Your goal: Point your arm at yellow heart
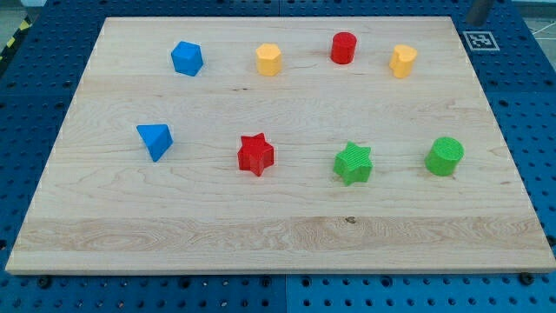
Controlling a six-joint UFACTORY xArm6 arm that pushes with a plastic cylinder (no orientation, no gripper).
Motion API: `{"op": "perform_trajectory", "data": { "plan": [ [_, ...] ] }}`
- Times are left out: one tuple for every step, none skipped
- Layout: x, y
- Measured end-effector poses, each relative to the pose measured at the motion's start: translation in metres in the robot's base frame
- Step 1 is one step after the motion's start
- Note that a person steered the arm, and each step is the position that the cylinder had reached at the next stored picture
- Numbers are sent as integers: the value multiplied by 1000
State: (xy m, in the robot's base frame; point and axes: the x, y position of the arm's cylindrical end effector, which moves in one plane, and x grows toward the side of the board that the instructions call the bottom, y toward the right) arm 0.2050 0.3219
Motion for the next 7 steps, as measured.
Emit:
{"op": "perform_trajectory", "data": {
  "plan": [
    [20, -30],
    [32, -38],
    [38, -39],
    [41, -29],
    [38, -15],
    [38, -15],
    [38, -14]
  ]
}}
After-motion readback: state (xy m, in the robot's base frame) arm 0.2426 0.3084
